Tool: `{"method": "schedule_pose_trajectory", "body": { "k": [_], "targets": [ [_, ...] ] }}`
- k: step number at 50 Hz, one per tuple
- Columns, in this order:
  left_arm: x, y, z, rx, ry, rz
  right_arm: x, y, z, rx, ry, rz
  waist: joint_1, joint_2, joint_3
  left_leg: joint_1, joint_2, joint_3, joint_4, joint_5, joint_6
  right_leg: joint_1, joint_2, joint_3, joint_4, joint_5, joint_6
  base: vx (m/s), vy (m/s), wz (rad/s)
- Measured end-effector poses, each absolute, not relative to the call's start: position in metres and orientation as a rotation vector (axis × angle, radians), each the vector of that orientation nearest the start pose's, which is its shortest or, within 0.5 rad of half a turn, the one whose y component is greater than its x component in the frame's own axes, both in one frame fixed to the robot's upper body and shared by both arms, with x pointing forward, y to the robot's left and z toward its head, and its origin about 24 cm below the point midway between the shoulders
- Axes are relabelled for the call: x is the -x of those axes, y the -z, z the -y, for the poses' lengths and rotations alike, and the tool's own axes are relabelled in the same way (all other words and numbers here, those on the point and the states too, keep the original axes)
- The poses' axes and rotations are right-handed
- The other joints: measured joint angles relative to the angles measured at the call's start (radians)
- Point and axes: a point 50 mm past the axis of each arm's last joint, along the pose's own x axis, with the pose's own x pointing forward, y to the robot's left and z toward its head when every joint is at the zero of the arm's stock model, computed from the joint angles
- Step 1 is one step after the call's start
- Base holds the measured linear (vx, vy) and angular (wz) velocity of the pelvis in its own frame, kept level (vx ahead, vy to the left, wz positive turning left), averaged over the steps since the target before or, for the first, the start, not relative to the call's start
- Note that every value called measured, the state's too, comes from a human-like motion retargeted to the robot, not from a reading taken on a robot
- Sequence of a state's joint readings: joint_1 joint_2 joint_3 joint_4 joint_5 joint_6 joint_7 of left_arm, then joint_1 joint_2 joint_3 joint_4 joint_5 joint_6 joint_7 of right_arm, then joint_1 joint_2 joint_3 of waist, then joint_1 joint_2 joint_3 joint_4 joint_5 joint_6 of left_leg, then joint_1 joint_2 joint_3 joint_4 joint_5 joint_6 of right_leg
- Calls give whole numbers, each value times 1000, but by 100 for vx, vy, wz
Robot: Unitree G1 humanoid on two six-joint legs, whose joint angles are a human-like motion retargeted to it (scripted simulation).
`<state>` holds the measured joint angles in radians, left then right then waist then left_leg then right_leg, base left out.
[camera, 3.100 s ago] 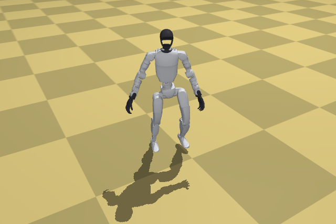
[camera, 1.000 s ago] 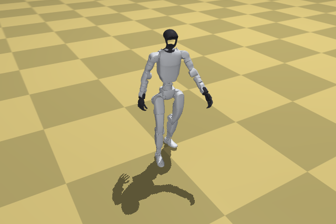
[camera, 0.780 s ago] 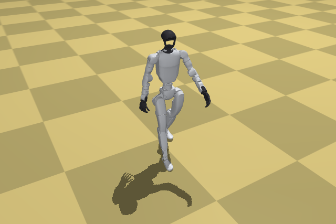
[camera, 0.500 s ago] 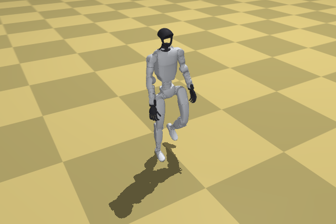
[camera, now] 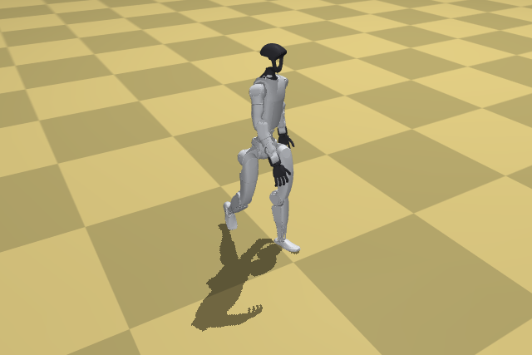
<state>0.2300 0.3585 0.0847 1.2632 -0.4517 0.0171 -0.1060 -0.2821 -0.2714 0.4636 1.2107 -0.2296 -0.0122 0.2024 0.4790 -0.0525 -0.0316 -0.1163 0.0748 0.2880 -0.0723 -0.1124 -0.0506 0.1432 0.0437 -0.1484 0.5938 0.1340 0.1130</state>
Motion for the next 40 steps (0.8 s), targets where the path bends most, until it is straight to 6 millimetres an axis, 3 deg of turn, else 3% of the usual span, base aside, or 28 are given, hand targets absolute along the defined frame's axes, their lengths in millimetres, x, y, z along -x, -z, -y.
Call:
{"method": "schedule_pose_trajectory", "body": {
  "k": [3,6,10,15,20,28,34,40],
  "targets": [
    [-21,150,-296,212,-558,-1226,-180,138,186,669,-608,-1050,13,-23,-26,-9,-15,-112,33,-34,18,-178,-3,0,218,18,24,55,5,164],
    [-51,148,-289,260,-536,-1122,-178,140,179,662,-617,-1040,9,-18,-31,5,-27,-230,53,-51,6,-259,-49,-65,231,-97,-38,50,0,201],
    [-78,145,-279,319,-489,-1030,-189,136,177,654,-542,-994,-18,-12,-14,37,-61,-395,59,-64,-8,-255,-137,-183,-15,-246,-100,43,-7,233],
    [-84,142,-284,315,-561,-983,-210,127,175,655,-400,-952,-51,-70,32,85,-159,-595,22,-55,2,-198,-205,-46,-427,-146,-12,35,-18,232],
    [-60,140,-305,277,-760,-1009,-226,120,166,708,-379,-923,-4,-100,25,99,-167,-714,-11,-39,1,-173,-214,5,-444,-141,40,25,-21,145],
    [-4,134,-333,241,-996,-1093,-266,93,133,862,-490,-734,108,-132,4,85,-167,-826,-15,-31,18,-110,-211,-198,-463,-184,-7,15,-18,89],
    [35,131,-337,223,-1048,-1187,-292,67,100,941,-600,-557,159,-150,-12,77,-169,-904,-15,-52,30,-64,-200,-266,-499,-218,-1,9,-15,75],
    [60,132,-331,221,-1049,-1273,-299,52,70,943,-705,-455,198,-173,-35,68,-169,-963,-15,-71,22,-39,-190,-293,-512,-232,51,7,-12,64]
  ]
}}
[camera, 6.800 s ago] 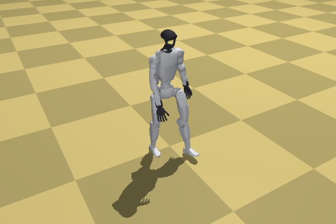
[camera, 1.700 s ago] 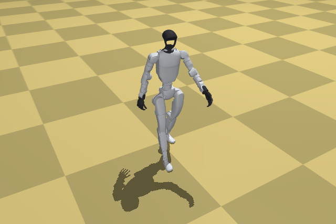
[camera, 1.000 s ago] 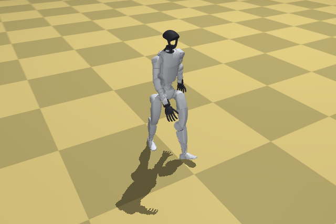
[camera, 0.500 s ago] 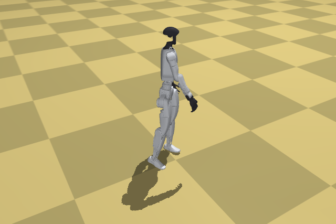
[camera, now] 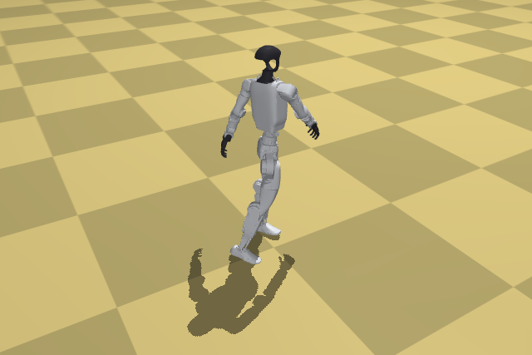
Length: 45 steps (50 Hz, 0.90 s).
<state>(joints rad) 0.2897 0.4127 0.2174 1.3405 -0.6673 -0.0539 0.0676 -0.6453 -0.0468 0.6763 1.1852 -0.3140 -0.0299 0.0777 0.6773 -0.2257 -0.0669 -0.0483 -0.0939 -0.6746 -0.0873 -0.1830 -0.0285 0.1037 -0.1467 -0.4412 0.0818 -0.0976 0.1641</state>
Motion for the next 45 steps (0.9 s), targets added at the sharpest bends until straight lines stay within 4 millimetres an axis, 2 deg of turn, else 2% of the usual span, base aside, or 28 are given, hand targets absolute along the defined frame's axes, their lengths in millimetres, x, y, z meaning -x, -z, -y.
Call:
{"method": "schedule_pose_trajectory", "body": {
  "k": [3,7,14,20,24,30,37,40,45],
  "targets": [
    [64,134,-326,241,-1035,-1297,-297,50,57,925,-762,-435,15,-15,-10,-9,-1,-28,0,9,2,-2,2,-15,8,8,7,5,-11,58],
    [63,140,-314,317,-980,-1305,-288,54,47,1033,-889,-443,24,-34,-24,-31,-8,-66,0,45,26,-10,5,-48,10,24,-5,3,-10,52],
    [47,146,-303,383,-885,-1273,-276,58,32,1052,-1018,-444,38,-53,-31,-42,-18,-66,0,97,48,-4,12,-80,-13,51,-43,2,-9,16],
    [36,146,-303,358,-826,-1244,-269,65,33,1115,-1060,-437,38,-54,-36,-36,-18,-7,0,117,54,-9,9,-30,-32,58,-35,2,-9,-48],
    [32,144,-307,313,-813,-1235,-266,71,44,1134,-1038,-448,17,-46,-44,-29,-14,73,3,116,60,-25,4,25,-33,55,-24,1,-8,-86],
    [26,138,-319,254,-826,-1218,-263,83,84,1041,-854,-549,-41,-21,-51,-24,-6,215,34,92,72,-58,2,125,-26,47,-19,0,-9,-111],
    [22,127,-342,178,-903,-1194,-253,96,161,810,-432,-737,-127,3,-50,-13,16,383,63,75,70,-105,13,280,-24,44,2,-1,-12,-138],
    [26,121,-352,252,-986,-1161,-246,99,194,737,-269,-794,-161,17,-43,15,36,490,77,52,48,-103,22,218,-22,32,17,1,-16,-172],
    [31,116,-363,251,-1063,-1161,-235,96,245,674,-43,-875,-190,15,-37,43,55,663,96,10,59,-113,31,40,-25,2,22,2,-19,-204]
  ]
}}
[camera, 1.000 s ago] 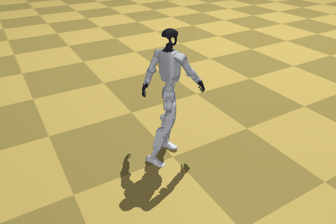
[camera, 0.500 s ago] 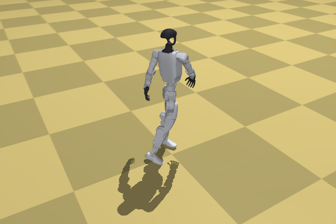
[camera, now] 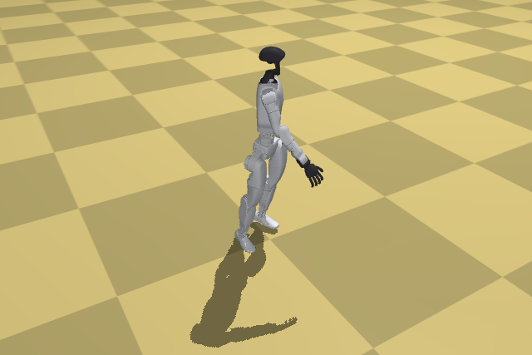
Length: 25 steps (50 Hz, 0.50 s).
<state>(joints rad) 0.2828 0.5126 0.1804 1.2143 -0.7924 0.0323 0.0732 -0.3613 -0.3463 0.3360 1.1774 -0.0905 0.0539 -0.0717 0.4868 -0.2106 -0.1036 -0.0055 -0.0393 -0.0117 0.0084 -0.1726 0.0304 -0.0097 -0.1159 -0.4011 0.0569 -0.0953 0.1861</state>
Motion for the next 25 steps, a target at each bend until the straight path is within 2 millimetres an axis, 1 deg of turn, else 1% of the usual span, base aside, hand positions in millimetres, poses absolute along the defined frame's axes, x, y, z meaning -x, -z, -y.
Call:
{"method": "schedule_pose_trajectory", "body": {
  "k": [3,6,8,10,12,15,17,20,23,25],
  "targets": [
    [26,116,-363,256,-1057,-1172,-233,90,271,660,52,-913,-13,-5,22,7,-1,88,50,-13,24,0,4,79,-12,-19,-25,4,-21,-203],
    [19,121,-356,276,-984,-1189,-229,83,293,657,114,-946,-38,-16,52,-27,-13,174,182,1,62,0,-17,210,-8,-24,-37,8,-21,-172],
    [11,125,-348,293,-898,-1201,-226,78,308,646,152,-958,-62,-27,76,-90,-23,225,338,13,89,1,-44,277,6,-24,-30,11,-19,-134],
    [-6,130,-341,170,-812,-1246,-223,71,324,619,212,-973,-87,-49,91,-223,-39,258,543,48,173,-17,-80,324,0,-8,-38,11,-15,-107],
    [-17,134,-332,155,-714,-1246,-216,67,338,600,259,-980,-114,-39,109,-303,-53,246,666,42,172,-7,-90,362,14,-10,-31,17,-10,-108],
    [-35,136,-321,119,-571,-1226,-199,63,360,558,363,-994,-138,-14,136,-385,-84,212,697,3,147,14,-92,422,21,-7,-13,22,-6,-118],
    [-50,136,-315,109,-506,-1196,-184,63,372,530,447,-1020,-141,1,154,-394,-90,218,578,-2,133,25,-89,466,18,-3,3,26,-3,-131],
    [-72,134,-310,80,-425,-1151,-158,66,388,492,590,-1069,-127,44,186,-349,-62,252,275,40,97,55,-56,536,7,0,20,32,1,-147],
    [-86,130,-309,4,-348,-1126,-124,75,395,464,707,-1141,-110,116,218,-291,-6,289,10,73,18,123,8,597,-5,-12,18,44,6,-140],
    [-92,128,-311,-60,-305,-1118,-99,85,393,448,733,-1211,-108,152,228,-276,20,314,-95,78,-58,169,42,630,-9,-25,11,52,8,-108]
  ]
}}
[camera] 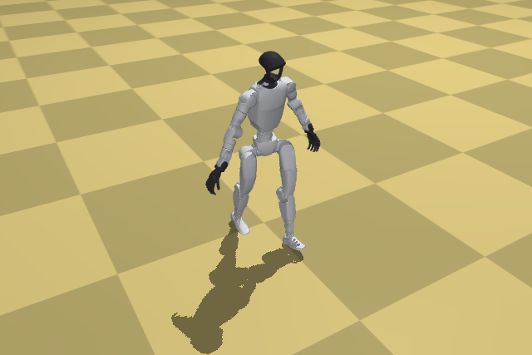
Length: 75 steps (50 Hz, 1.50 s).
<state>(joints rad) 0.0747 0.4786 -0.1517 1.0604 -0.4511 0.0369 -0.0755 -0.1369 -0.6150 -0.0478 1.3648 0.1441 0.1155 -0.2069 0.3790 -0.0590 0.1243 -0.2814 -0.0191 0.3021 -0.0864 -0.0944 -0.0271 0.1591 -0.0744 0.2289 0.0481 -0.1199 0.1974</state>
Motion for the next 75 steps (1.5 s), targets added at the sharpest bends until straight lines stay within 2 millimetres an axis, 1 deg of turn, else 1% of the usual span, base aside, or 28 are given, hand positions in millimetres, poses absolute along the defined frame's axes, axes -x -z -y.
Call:
{"method": "schedule_pose_trajectory", "body": {
  "k": [2,5,7,10,13,15,17,20,22,26,28,30,32,35,37,40,43,46,50,53,55,58,60,62,65,68,72,75],
  "targets": [
    [-96,127,-313,-116,-274,-1117,-73,98,384,431,708,-1296,-5,8,0,-17,6,14,-1,-15,-47,33,9,23,3,-6,-5,57,9,-75],
    [-100,126,-317,-172,-252,-1139,-36,122,357,396,585,-1433,-28,-6,-22,-12,-6,13,-1,2,-66,59,16,53,32,13,-3,64,12,-40],
    [-100,127,-319,-194,-239,-1174,-12,137,332,359,455,-1520,-56,-17,-45,23,-16,-2,-1,6,-44,67,26,77,81,66,12,70,15,-11],
    [-97,130,-319,-215,-193,-1228,19,155,291,232,218,-1569,-118,-17,-88,102,-16,-48,-1,-31,21,48,73,103,232,214,42,74,16,14],
    [-109,130,-315,-215,-178,-1237,41,164,255,116,20,-1623,-185,2,-128,164,17,-90,16,-88,47,-85,141,39,525,334,64,70,12,19],
    [-124,129,-308,-205,-173,-1212,51,166,240,64,-74,-1647,-226,15,-150,184,24,-104,46,-128,53,-211,136,-31,722,338,49,61,19,3],
    [-145,125,-299,-195,-166,-1155,58,166,230,45,-134,-1660,-261,40,-159,211,41,-108,72,-159,41,-320,104,-129,847,276,-26,55,17,-6],
    [-190,112,-282,-169,-139,-1016,57,167,227,63,-184,-1660,-322,72,-157,243,48,-123,108,-201,28,-444,39,-263,909,124,-124,53,14,27],
    [-222,97,-267,-134,-113,-903,54,167,229,97,-199,-1655,-383,87,-162,255,36,-162,135,-229,38,-489,5,-336,846,44,-144,60,13,101],
    [-274,65,-236,-41,-85,-690,51,166,237,207,-202,-1638,-552,102,-190,288,-21,-316,180,-272,83,-494,-77,-477,547,-25,-96,79,9,197],
    [-293,48,-224,-26,-117,-613,46,164,250,321,-89,-1642,-639,107,-189,329,-52,-407,189,-278,108,-438,-112,-534,298,-24,-76,92,-2,228],
    [-309,30,-216,-19,-157,-520,35,163,260,441,-25,-1619,-713,117,-174,390,-54,-482,192,-288,101,-343,-113,-580,3,35,-31,89,-14,190],
    [-316,19,-208,-23,-152,-457,26,163,264,531,-31,-1592,-740,124,-167,450,-25,-510,186,-301,66,-313,-97,-604,-132,77,54,73,-34,81],
    [-315,16,-202,-22,-116,-421,10,165,260,598,-64,-1539,-697,147,-193,478,66,-476,203,-317,3,-377,-2,-585,-135,109,64,55,-52,-31],
    [-318,12,-194,14,-79,-406,-24,164,264,638,-54,-1481,-682,139,-203,480,50,-493,214,-288,9,-382,-15,-595,-135,157,64,53,-26,-4],
    [-282,49,-192,49,-43,-535,-28,166,257,663,-54,-1470,-635,111,-263,516,4,-497,254,-215,50,-325,-54,-587,-123,172,64,60,-7,1],
    [-257,74,-193,58,-42,-664,-76,158,264,668,19,-1376,-620,51,-258,473,-90,-509,402,-87,117,-264,-153,-599,-76,98,64,56,-9,52],
    [-205,112,-205,7,-78,-867,-108,151,263,639,76,-1284,-579,-4,-281,305,-157,-434,715,-16,191,-239,-215,-593,-21,27,58,49,-21,30],
    [-127,147,-232,-78,-192,-1130,-154,136,261,605,117,-1132,-496,-39,-313,13,-152,-290,1083,-57,277,-243,-221,-585,2,-4,64,39,-22,8],
    [-74,158,-257,-109,-338,-1288,-188,121,259,601,94,-1033,-395,-62,-315,-139,-117,-213,1158,-151,289,-256,-180,-553,1,-16,64,35,-23,-54],
    [-44,160,-271,-96,-457,-1369,-208,110,260,616,65,-982,-324,-89,-307,-201,-121,-160,1093,-185,289,-264,-176,-525,0,-21,64,35,-11,-73],
    [-7,157,-287,-50,-648,-1447,-234,92,265,667,33,-918,-231,-128,-273,-200,-151,-84,817,-178,267,-250,-198,-488,8,-41,64,40,1,-72],
    [13,154,-294,-9,-763,-1472,-248,79,269,707,31,-870,-171,-125,-244,-158,-141,-23,570,-156,229,-228,-184,-464,11,-57,53,43,4,-87],
    [30,152,-295,31,-832,-1489,-259,68,273,739,47,-820,-119,-85,-212,-93,-94,72,327,-128,161,-182,-126,-443,6,-73,26,44,3,-92],
    [51,154,-285,87,-840,-1519,-267,57,280,767,84,-762,-72,3,-161,4,-29,279,53,-85,33,-76,-31,-425,-14,-92,-18,46,5,-51],
    [62,158,-268,156,-746,-1543,-261,60,284,770,81,-782,-71,54,-142,27,9,440,-1,-85,-62,4,23,-429,-23,-96,-51,48,9,16],
    [58,165,-245,259,-481,-1551,-231,85,285,781,-18,-933,-74,92,-136,98,26,453,-1,-92,-83,69,52,-435,38,-44,-91,51,14,45],
    [37,166,-240,256,-199,-1514,-193,112,278,749,-163,-1099,-29,115,-137,184,61,426,-1,-111,-111,12,63,-398,291,43,-108,48,13,14]
  ]
}}
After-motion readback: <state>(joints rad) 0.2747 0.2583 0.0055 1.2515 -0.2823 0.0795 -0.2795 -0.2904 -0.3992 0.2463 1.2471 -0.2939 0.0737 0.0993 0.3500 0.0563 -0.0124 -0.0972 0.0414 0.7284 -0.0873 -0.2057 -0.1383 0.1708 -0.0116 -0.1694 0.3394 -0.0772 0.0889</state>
